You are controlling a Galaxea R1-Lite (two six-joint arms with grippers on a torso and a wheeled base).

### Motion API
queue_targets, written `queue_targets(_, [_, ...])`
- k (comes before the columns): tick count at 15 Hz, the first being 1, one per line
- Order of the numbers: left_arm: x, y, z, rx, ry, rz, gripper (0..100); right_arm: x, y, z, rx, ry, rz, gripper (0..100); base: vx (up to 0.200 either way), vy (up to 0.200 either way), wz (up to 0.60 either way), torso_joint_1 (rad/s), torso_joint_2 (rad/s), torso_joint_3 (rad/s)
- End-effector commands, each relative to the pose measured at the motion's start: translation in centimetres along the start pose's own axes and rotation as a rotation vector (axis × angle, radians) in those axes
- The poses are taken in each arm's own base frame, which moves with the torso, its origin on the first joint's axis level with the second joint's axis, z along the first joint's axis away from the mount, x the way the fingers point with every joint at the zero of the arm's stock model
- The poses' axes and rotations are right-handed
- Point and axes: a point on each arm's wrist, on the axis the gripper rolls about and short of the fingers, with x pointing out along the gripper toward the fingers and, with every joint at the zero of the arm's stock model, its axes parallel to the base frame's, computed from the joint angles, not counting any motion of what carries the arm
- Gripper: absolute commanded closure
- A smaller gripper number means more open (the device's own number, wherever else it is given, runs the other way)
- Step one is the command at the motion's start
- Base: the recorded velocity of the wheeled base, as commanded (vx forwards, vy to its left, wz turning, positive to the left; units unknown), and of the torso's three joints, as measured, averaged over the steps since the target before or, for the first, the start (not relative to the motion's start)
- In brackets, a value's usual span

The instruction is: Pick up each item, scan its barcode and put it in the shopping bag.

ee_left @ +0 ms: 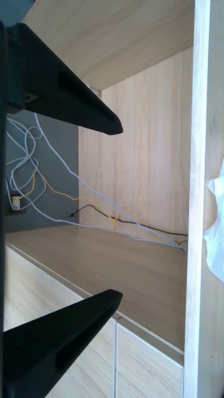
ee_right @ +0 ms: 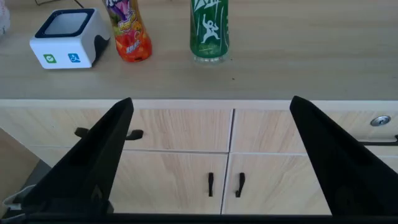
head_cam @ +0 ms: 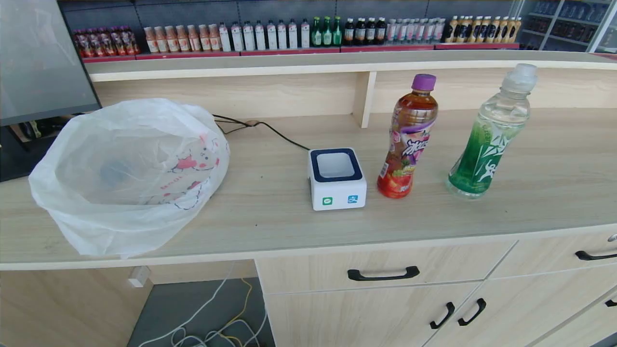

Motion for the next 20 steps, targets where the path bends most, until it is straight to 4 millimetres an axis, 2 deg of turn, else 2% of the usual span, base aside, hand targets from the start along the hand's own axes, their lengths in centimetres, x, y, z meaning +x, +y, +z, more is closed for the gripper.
queue_targets(1, [0.0, 0.0, 0.0, 0.000, 0.000, 0.001, 0, 3.5, 0.3, 1.4, -0.018, 0.081, 0.032, 0, 0.000, 0.000, 0.00, 0.000, 0.00, 0.000])
queue_targets(3, [0.0, 0.0, 0.0, 0.000, 0.000, 0.000, 0, 5.9, 0.5, 2.8, -0.019, 0.057, 0.035, 0, 0.000, 0.000, 0.00, 0.000, 0.00, 0.000])
queue_targets(5, [0.0, 0.0, 0.0, 0.000, 0.000, 0.001, 0, 8.4, 0.7, 3.8, -0.052, -0.051, 0.045, 0, 0.000, 0.000, 0.00, 0.000, 0.00, 0.000])
queue_targets(9, [0.0, 0.0, 0.0, 0.000, 0.000, 0.001, 0, 8.7, 1.6, 4.8, -0.159, -0.156, 0.160, 0, 0.000, 0.000, 0.00, 0.000, 0.00, 0.000])
queue_targets(13, [0.0, 0.0, 0.0, 0.000, 0.000, 0.001, 0, 11.2, 1.9, 6.4, -0.168, -0.180, 0.191, 0, 0.000, 0.000, 0.00, 0.000, 0.00, 0.000])
queue_targets(14, [0.0, 0.0, 0.0, 0.000, 0.000, 0.001, 0, 12.1, 2.0, 6.8, -0.168, -0.235, 0.188, 0, 0.000, 0.000, 0.00, 0.000, 0.00, 0.000])
queue_targets(16, [0.0, 0.0, 0.0, 0.000, 0.000, 0.001, 0, 14.9, 2.3, 6.7, -0.165, -0.314, 0.178, 0, 0.000, 0.000, 0.00, 0.000, 0.00, 0.000])
queue_targets(18, [0.0, 0.0, 0.0, 0.000, 0.000, 0.001, 0, 16.4, 2.4, 5.4, -0.165, -0.303, 0.174, 0, 0.000, 0.000, 0.00, 0.000, 0.00, 0.000])
queue_targets(20, [0.0, 0.0, 0.0, 0.000, 0.000, 0.001, 0, 17.5, 2.5, 5.9, -0.161, -0.315, 0.167, 0, 0.000, 0.000, 0.00, 0.000, 0.00, 0.000])
